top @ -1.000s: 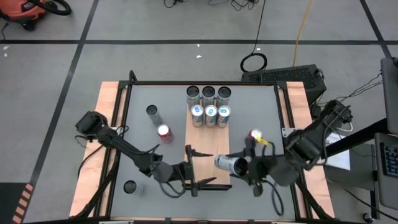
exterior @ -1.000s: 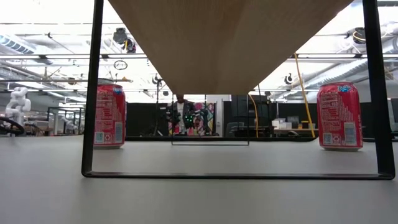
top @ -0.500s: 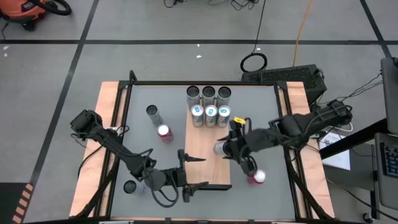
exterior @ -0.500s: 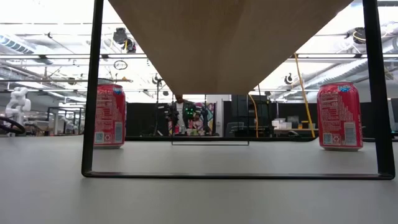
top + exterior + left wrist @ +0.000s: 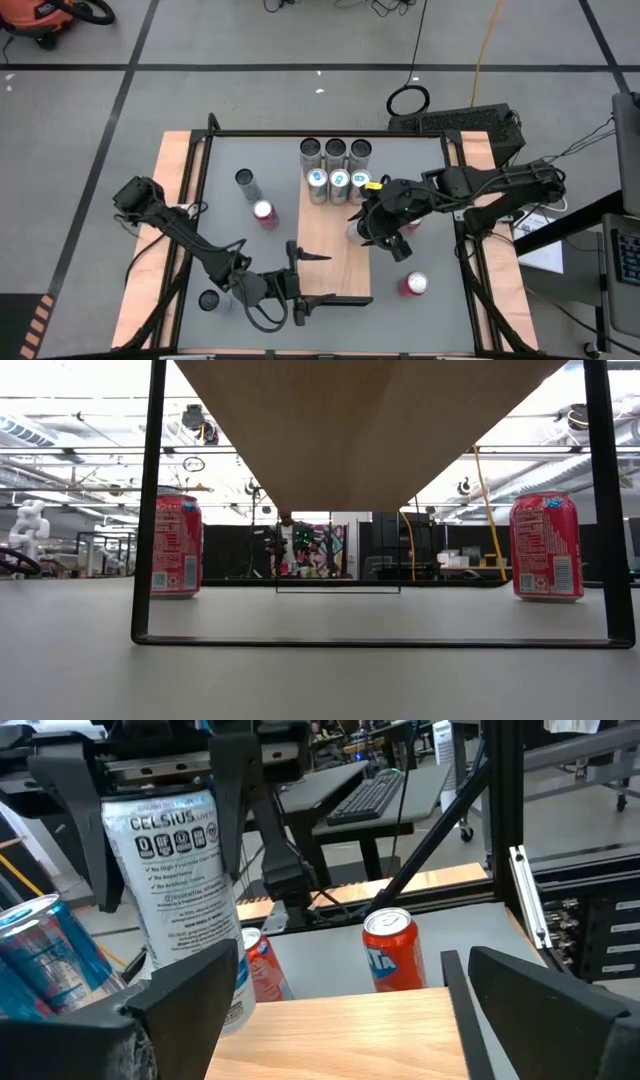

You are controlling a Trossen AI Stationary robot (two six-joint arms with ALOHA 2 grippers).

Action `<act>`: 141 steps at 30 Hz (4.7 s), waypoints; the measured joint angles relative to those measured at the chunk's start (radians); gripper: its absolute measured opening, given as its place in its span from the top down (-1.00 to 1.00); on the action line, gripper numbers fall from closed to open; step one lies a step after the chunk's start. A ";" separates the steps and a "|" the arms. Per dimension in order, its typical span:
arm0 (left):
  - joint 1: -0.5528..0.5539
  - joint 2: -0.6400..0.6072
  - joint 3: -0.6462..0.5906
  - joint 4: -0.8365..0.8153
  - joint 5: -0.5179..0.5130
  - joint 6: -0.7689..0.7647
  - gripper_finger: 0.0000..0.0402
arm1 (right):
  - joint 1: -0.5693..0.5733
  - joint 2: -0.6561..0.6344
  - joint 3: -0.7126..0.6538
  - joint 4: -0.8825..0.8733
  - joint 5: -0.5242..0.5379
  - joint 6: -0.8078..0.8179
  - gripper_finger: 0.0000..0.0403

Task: Place canned beverage on shelf
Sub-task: Put the bottom right white blue soda can on the shelf

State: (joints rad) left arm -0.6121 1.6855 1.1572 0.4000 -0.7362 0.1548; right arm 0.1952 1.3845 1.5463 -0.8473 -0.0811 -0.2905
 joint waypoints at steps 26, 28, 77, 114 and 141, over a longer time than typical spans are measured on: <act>0.008 0.002 -0.001 -0.054 0.006 -0.045 -0.96 | -0.135 0.056 0.001 -0.037 -0.105 -0.095 -0.09; 0.008 0.002 -0.001 -0.055 0.006 -0.045 -0.96 | -0.137 0.066 0.001 -0.037 -0.108 -0.088 -0.09; 0.008 0.002 -0.001 -0.055 0.007 -0.050 -0.96 | -0.132 0.029 0.000 0.085 0.007 -0.010 -0.49; 0.217 0.006 -0.001 -0.092 0.082 -0.125 0.06 | 0.478 -0.118 -0.231 -0.150 0.868 0.791 -0.49; 0.321 0.048 -0.001 -0.166 0.107 -0.253 0.44 | 0.494 -0.104 -0.459 0.224 0.869 0.772 -0.49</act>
State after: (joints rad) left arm -0.2911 1.7332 1.1564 0.2337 -0.6292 -0.0985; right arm 0.6895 1.2808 1.0870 -0.6236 0.7883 0.4820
